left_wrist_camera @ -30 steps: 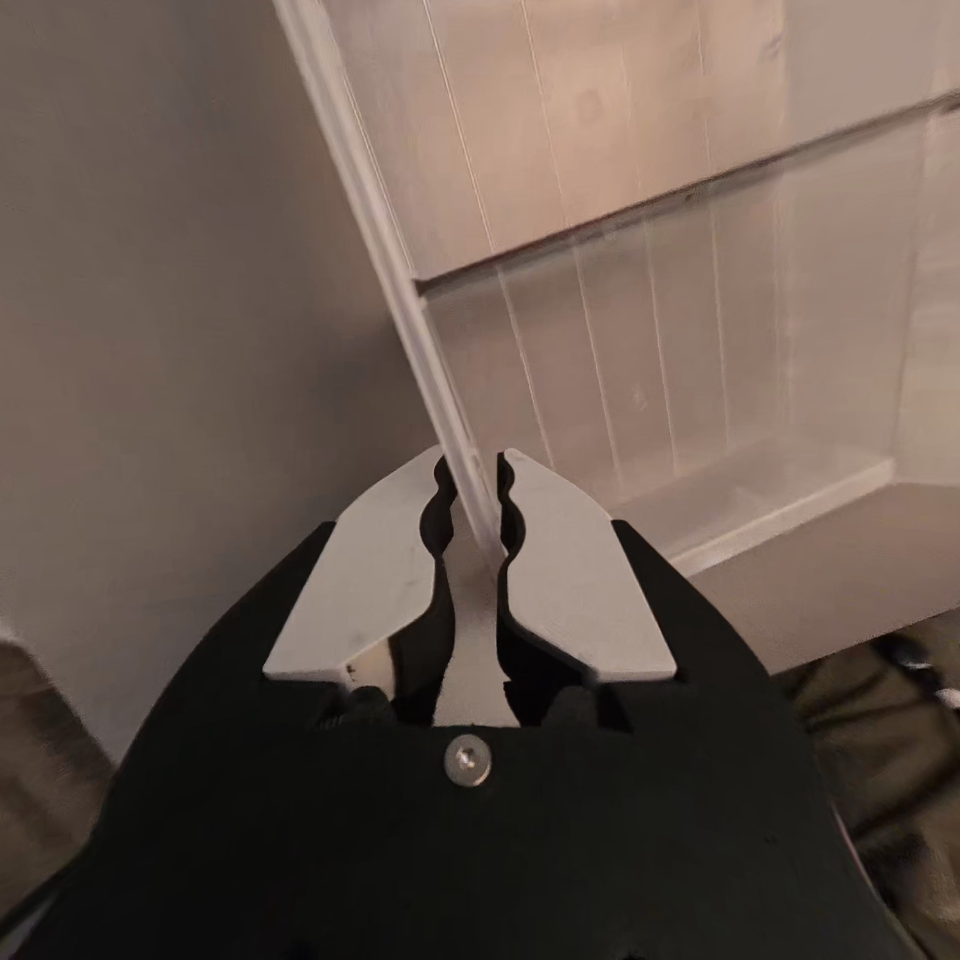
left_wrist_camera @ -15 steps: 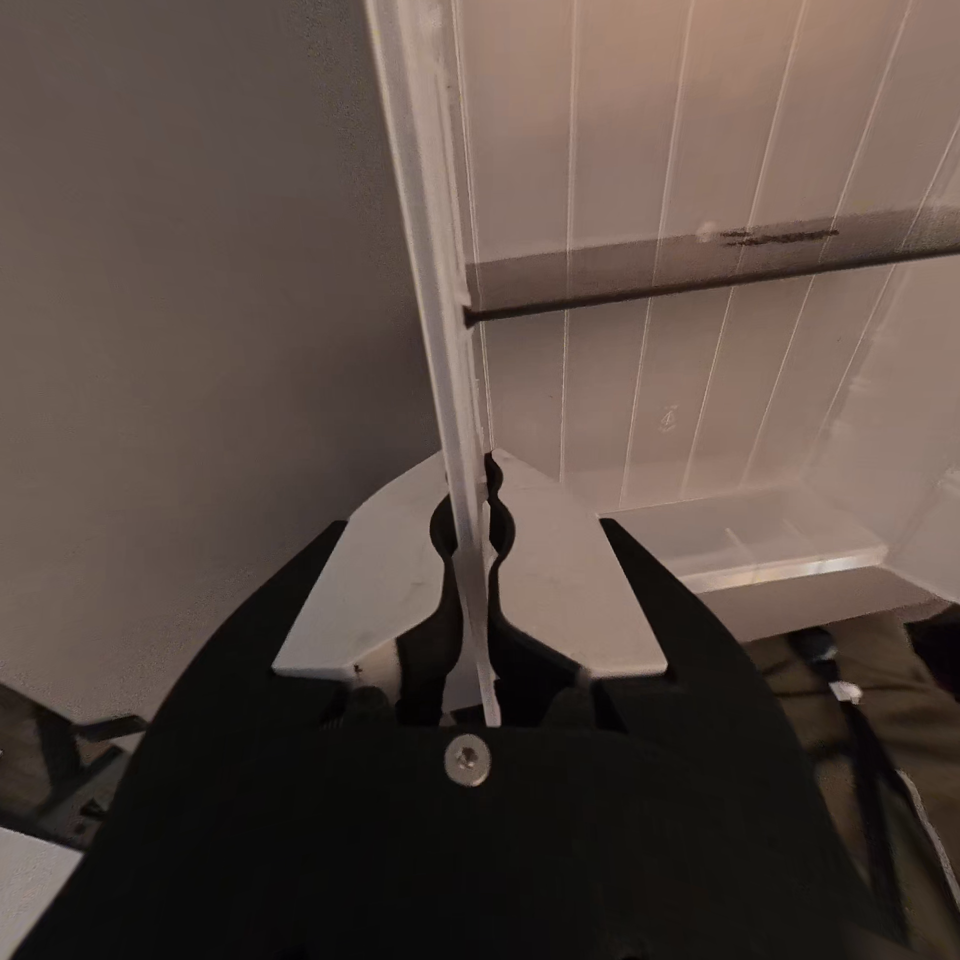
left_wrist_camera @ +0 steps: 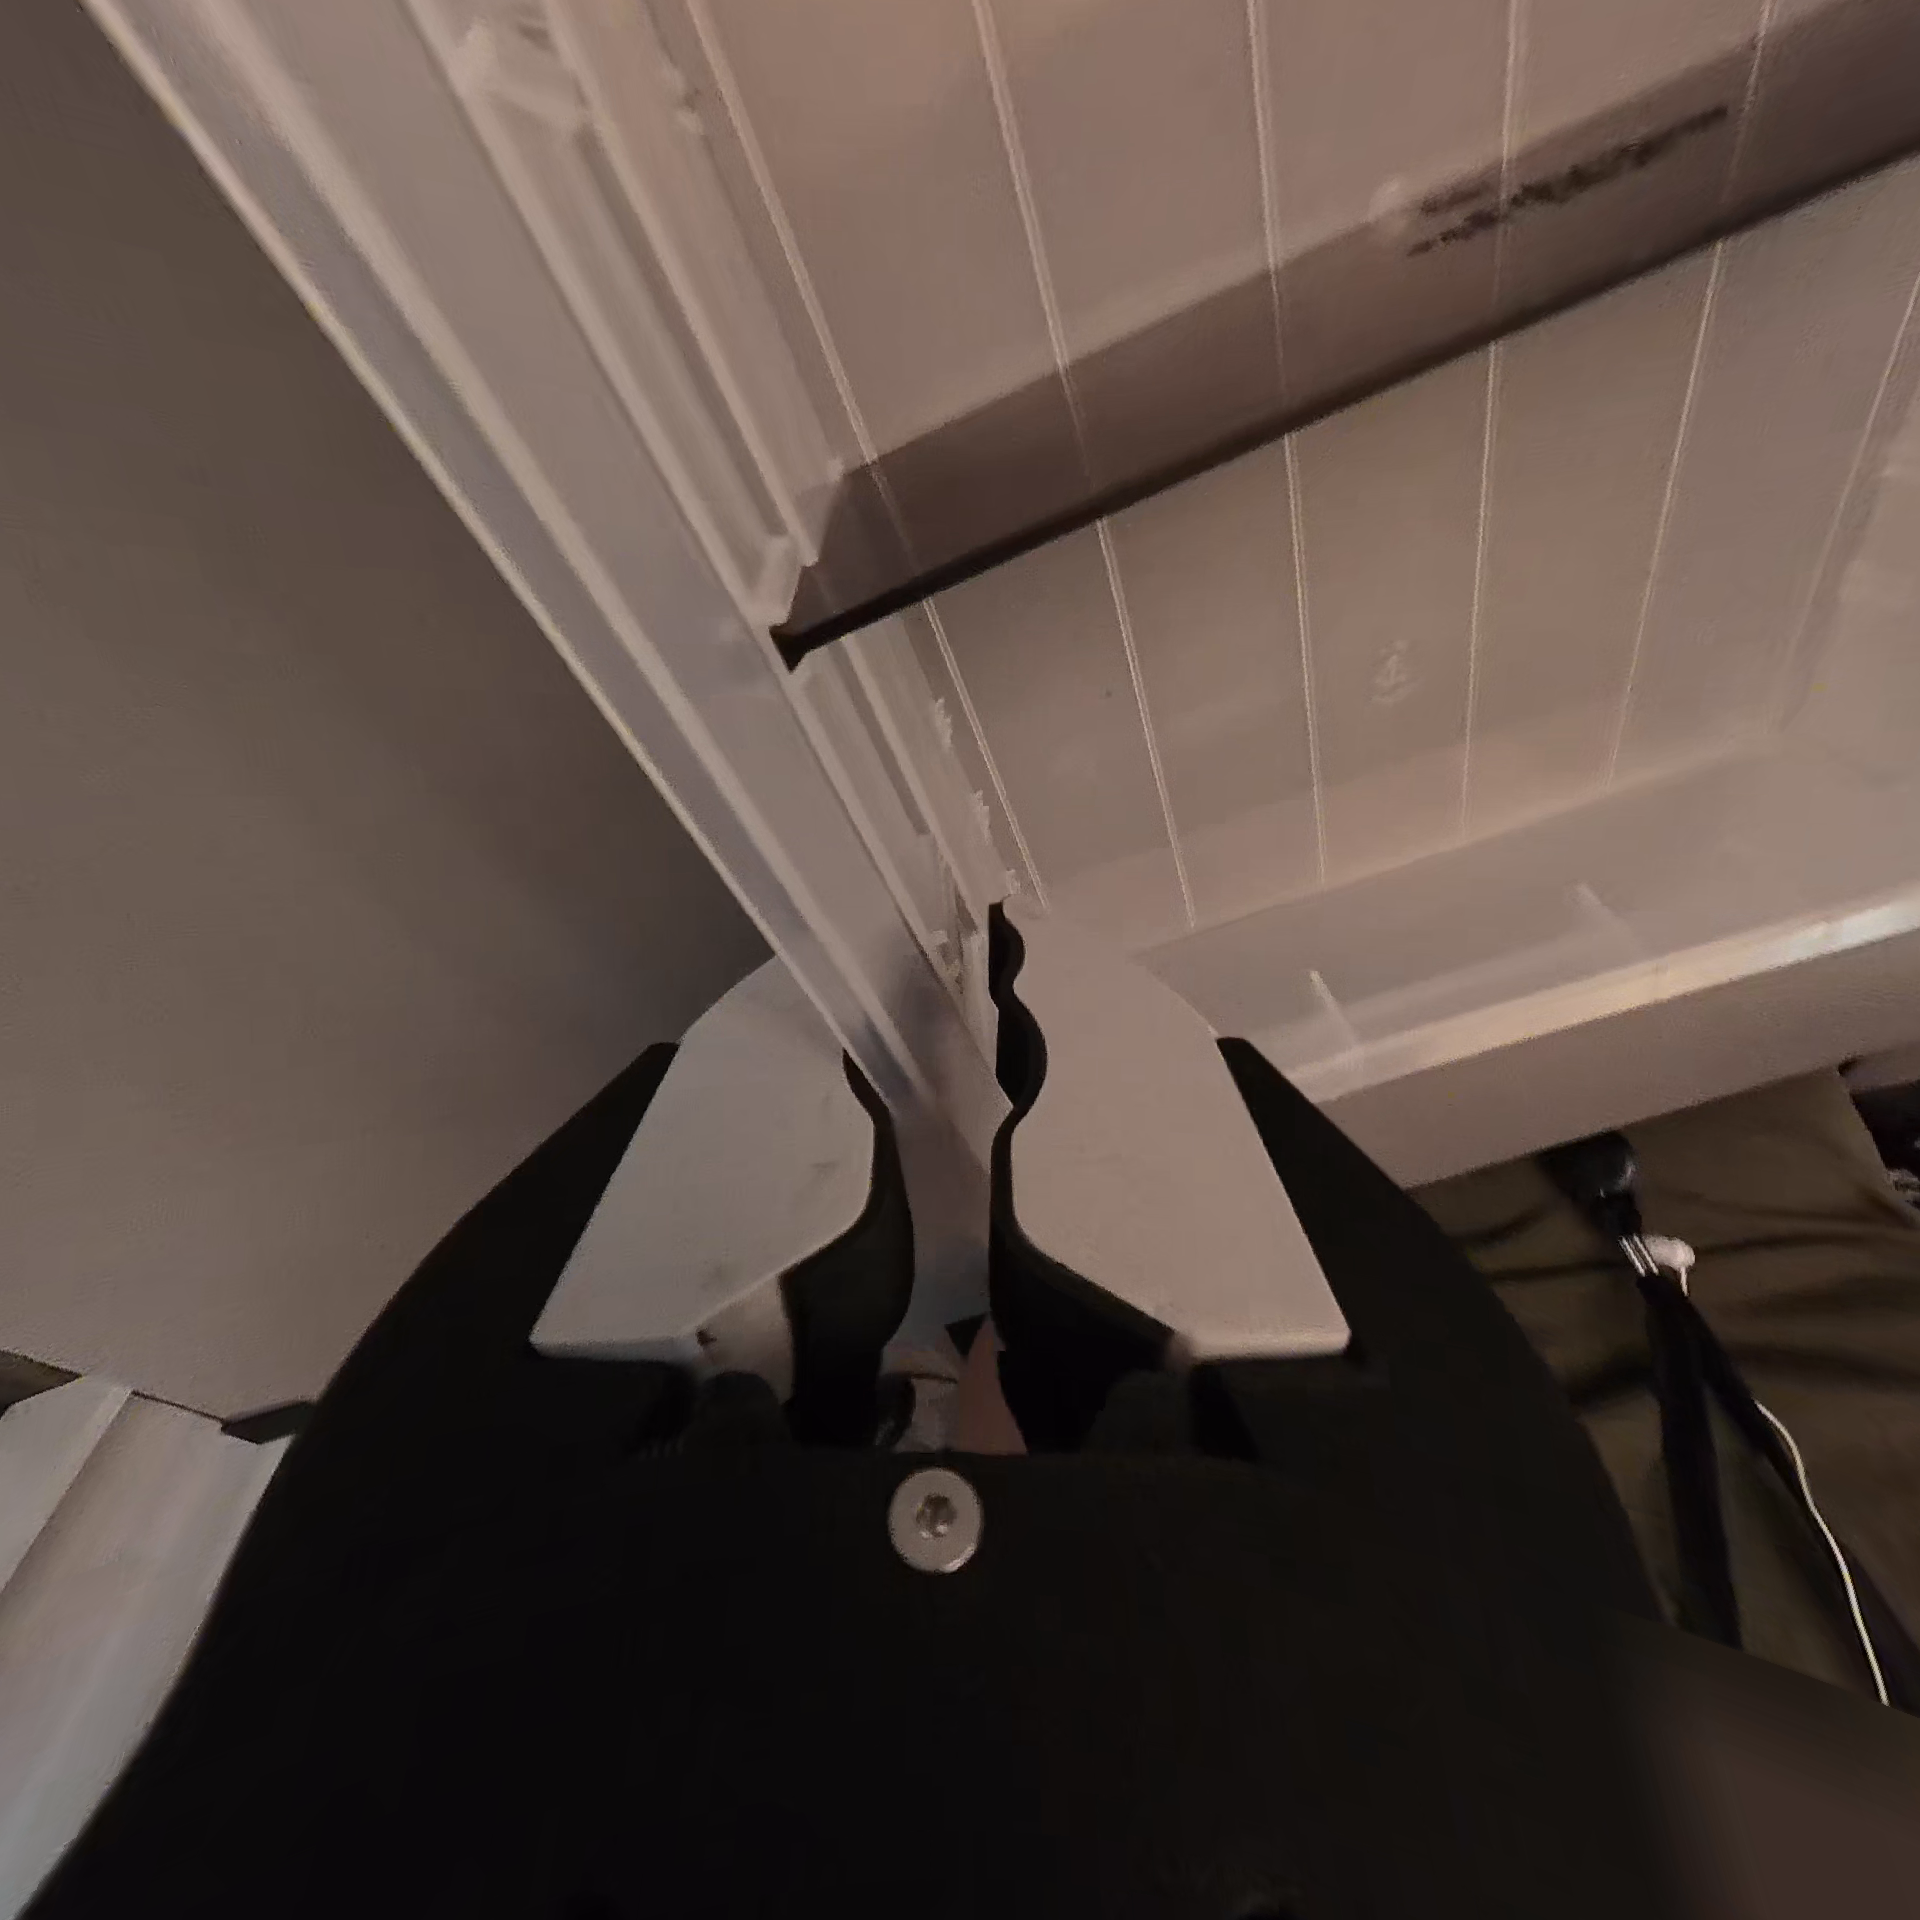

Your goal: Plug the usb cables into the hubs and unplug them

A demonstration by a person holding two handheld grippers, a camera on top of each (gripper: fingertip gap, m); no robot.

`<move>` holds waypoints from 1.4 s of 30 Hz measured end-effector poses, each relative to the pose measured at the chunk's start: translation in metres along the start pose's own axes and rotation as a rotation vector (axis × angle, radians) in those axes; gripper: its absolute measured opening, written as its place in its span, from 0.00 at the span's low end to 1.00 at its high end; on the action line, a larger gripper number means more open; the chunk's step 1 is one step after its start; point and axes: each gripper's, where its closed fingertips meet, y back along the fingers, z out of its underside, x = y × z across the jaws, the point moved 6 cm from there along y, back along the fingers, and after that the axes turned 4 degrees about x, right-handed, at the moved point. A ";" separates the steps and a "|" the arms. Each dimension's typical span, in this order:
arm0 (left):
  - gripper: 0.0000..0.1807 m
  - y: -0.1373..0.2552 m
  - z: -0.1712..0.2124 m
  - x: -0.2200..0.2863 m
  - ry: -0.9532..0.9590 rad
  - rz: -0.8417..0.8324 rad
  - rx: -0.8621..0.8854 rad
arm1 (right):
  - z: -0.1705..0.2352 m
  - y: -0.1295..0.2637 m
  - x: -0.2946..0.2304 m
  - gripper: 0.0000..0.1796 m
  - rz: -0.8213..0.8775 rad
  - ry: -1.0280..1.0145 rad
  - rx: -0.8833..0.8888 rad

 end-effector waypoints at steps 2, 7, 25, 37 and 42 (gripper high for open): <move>0.05 0.003 0.001 0.003 -0.009 0.011 -0.008 | -0.021 0.045 -0.004 0.21 0.136 0.016 0.222; 0.04 0.009 0.005 0.004 0.002 0.080 -0.027 | -0.067 0.118 -0.155 0.24 -0.431 0.288 0.768; 0.06 0.040 0.017 -0.041 -0.097 0.433 0.151 | -0.086 -0.022 -0.261 0.25 -0.525 0.410 0.002; 0.20 0.197 0.064 -0.071 -0.088 0.674 1.196 | -0.077 -0.047 -0.287 0.28 -0.480 0.038 -0.208; 0.27 0.233 0.091 -0.073 -0.206 0.676 1.514 | -0.075 -0.065 -0.286 0.23 -0.470 -0.074 -0.228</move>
